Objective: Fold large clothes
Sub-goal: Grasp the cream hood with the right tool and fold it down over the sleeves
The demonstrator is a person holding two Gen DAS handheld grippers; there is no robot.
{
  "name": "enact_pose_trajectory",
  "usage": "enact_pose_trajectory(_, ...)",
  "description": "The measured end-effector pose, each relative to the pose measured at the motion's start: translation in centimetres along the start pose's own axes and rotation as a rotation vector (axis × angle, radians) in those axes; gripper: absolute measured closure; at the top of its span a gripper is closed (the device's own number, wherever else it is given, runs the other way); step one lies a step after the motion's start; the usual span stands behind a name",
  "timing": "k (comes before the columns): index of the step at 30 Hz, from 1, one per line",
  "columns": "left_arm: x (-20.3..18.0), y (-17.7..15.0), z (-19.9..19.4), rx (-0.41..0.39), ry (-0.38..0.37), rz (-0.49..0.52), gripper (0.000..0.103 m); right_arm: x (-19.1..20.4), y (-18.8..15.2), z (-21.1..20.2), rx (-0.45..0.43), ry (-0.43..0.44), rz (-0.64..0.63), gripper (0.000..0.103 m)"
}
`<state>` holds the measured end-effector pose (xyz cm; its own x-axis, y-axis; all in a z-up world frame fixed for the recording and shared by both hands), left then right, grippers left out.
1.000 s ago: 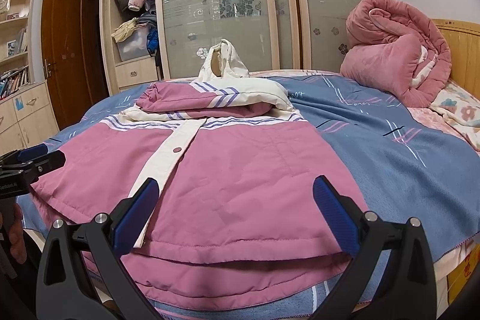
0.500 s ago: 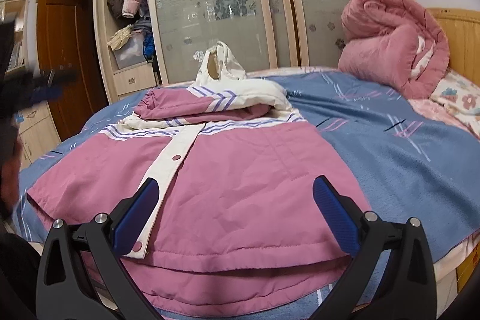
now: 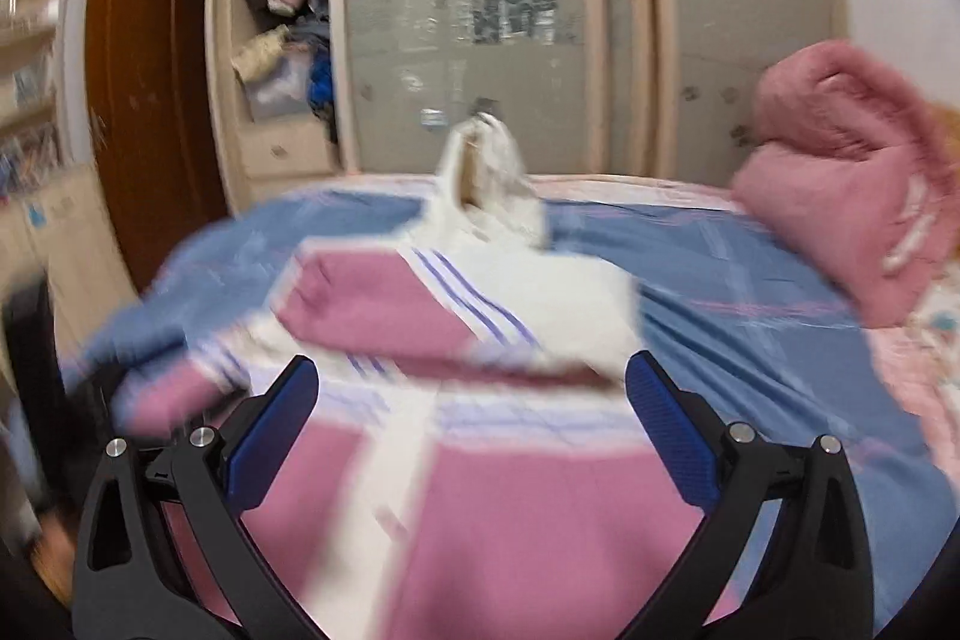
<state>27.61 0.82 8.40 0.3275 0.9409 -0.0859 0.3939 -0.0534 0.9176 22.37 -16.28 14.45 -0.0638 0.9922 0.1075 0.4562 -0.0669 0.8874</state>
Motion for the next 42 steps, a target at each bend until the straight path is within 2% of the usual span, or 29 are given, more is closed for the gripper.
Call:
enact_pose_trajectory(5, 3.1, 0.9, 0.4, -0.019, 0.026, -0.049, 0.002, 0.3, 8.3, 10.2, 0.002, 0.248, 0.225, 0.001)
enact_pose_trajectory(7, 4.8, 1.1, 0.9, -0.019, 0.034, -0.092, 0.002, 0.5, 10.7, 14.5, 0.005, 0.319, 0.323, 0.002)
enact_pose_trajectory(8, 5.6, 1.1, 1.1, -0.018, 0.035, -0.108, 0.002, 0.6, 12.1, 17.7, 0.028, 0.346, 0.373, 0.007)
enact_pose_trajectory(12, 8.2, 1.3, 1.4, -0.034, 0.054, -0.166, 0.002, 0.4, 15.3, 28.5, 0.100, 0.283, 0.439, 0.025)
enact_pose_trajectory(15, 10.0, 1.1, 1.5, -0.031, 0.056, -0.220, 0.002, -0.2, 16.0, 35.0, 0.141, 0.222, 0.456, 0.029)
enact_pose_trajectory(19, 11.7, 0.8, 1.7, -0.003, 0.066, -0.266, 0.002, -0.5, 15.8, 42.2, 0.225, 0.124, 0.399, 0.031)
enact_pose_trajectory(24, 12.1, 0.6, 1.7, 0.004, 0.071, -0.261, 0.002, 0.2, 15.4, 47.3, 0.282, 0.064, 0.323, 0.032)
enact_pose_trajectory(25, 12.0, 0.5, 1.9, 0.009, 0.070, -0.257, 0.002, 0.4, 15.3, 47.8, 0.287, 0.062, 0.319, 0.035)
enact_pose_trajectory(26, 12.0, 0.4, 2.1, 0.019, 0.065, -0.260, 0.002, 1.0, 15.2, 48.1, 0.300, 0.101, 0.310, 0.055)
enact_pose_trajectory(27, 11.9, 0.3, 2.2, 0.026, 0.057, -0.262, 0.002, 1.4, 15.1, 48.2, 0.316, 0.122, 0.296, 0.093)
enact_pose_trajectory(28, 11.8, 0.2, 2.4, 0.028, 0.050, -0.257, 0.002, 2.1, 14.9, 47.9, 0.322, 0.130, 0.262, 0.098)
enact_pose_trajectory(31, 11.4, 0.3, 2.4, 0.029, 0.059, -0.241, 0.002, 3.6, 15.1, 45.7, 0.302, 0.213, 0.201, 0.099)
enact_pose_trajectory(34, 11.5, 0.5, 1.9, 0.016, 0.044, -0.264, 0.002, 6.0, 14.4, 39.4, 0.238, 0.297, 0.108, 0.099)
enact_pose_trajectory(36, 11.6, 0.7, 1.4, 0.000, 0.042, -0.268, 0.002, 7.1, 13.1, 35.9, 0.221, 0.314, 0.071, 0.099)
enact_pose_trajectory(39, 11.7, 1.0, 0.7, -0.024, 0.039, -0.282, 0.002, 8.7, 8.7, 30.0, 0.197, 0.297, -0.035, 0.100)
enact_pose_trajectory(42, 12.2, 1.1, 0.1, -0.036, 0.032, -0.310, 0.002, 9.6, 3.4, 27.4, 0.244, 0.330, -0.025, 0.103)
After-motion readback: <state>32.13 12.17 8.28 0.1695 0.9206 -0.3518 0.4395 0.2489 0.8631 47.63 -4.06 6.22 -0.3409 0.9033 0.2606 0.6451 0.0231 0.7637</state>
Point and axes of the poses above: each gripper's, at about its wrist camera, not at the fingertips, and z roughly the way its jaws point, x to its left, y to its top, the point moved 1 cm from there along z, roughly the way its jaws point
